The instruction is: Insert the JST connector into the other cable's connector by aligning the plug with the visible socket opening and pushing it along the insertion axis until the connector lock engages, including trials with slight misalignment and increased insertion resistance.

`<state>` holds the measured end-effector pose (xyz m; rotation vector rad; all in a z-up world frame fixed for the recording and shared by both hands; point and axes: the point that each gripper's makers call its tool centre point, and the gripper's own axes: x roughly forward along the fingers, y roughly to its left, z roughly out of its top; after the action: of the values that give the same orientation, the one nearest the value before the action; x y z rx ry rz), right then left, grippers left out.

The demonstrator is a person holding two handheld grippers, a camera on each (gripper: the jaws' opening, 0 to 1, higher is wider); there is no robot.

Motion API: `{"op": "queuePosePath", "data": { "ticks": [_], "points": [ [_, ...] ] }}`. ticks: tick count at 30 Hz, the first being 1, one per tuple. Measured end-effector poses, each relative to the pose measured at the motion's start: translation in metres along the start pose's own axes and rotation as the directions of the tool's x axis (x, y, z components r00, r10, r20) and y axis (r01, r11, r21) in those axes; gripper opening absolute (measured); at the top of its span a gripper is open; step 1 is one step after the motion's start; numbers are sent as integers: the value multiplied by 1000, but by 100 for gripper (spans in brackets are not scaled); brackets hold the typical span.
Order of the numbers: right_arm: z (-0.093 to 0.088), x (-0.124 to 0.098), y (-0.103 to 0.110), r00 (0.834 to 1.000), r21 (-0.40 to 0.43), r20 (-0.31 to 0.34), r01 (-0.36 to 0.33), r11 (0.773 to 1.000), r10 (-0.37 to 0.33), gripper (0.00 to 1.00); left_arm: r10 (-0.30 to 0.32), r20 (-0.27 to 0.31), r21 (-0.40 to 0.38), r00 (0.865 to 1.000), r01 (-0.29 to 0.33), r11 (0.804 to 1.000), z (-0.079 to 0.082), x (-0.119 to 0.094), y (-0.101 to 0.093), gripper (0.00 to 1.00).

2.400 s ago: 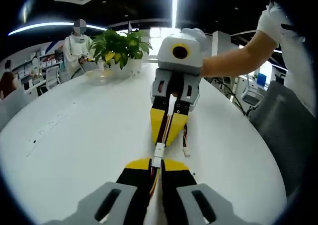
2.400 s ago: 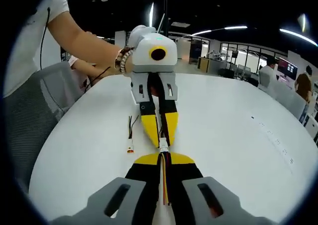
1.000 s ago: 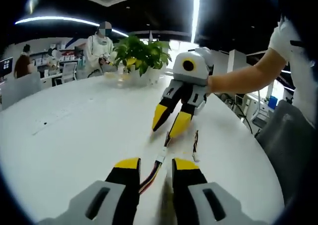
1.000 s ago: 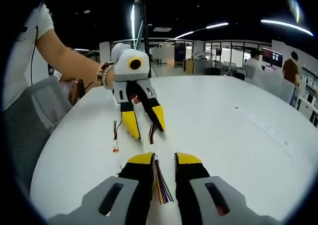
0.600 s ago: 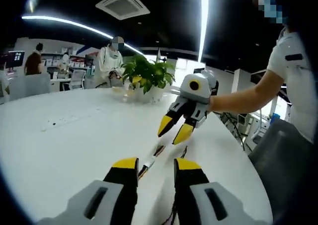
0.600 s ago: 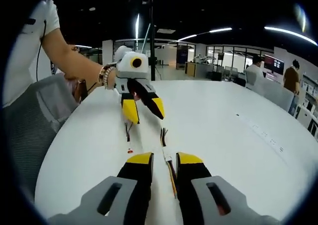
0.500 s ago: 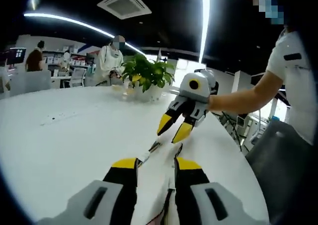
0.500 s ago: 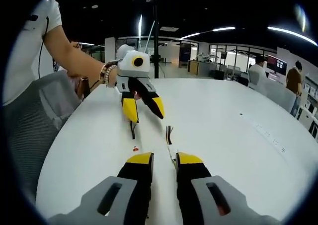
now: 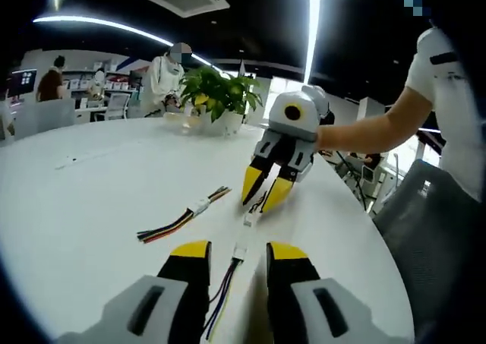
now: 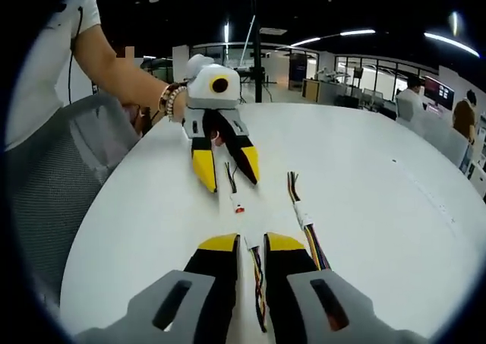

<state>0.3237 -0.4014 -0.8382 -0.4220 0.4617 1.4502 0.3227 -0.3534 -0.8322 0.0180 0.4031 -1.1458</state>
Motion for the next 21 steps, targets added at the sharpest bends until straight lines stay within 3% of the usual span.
{"op": "queuePosePath", "data": {
  "ticks": [6,21],
  "points": [
    [-11,5,-4,1000,24,-2,1,1000,-1,9,-5,-23,11,1000,5,1000,-6,6,-3,20],
    [-15,7,-4,986,49,162,34,998,-41,4,-14,-11,50,1000,14,999,-7,8,1,8]
  ]
}}
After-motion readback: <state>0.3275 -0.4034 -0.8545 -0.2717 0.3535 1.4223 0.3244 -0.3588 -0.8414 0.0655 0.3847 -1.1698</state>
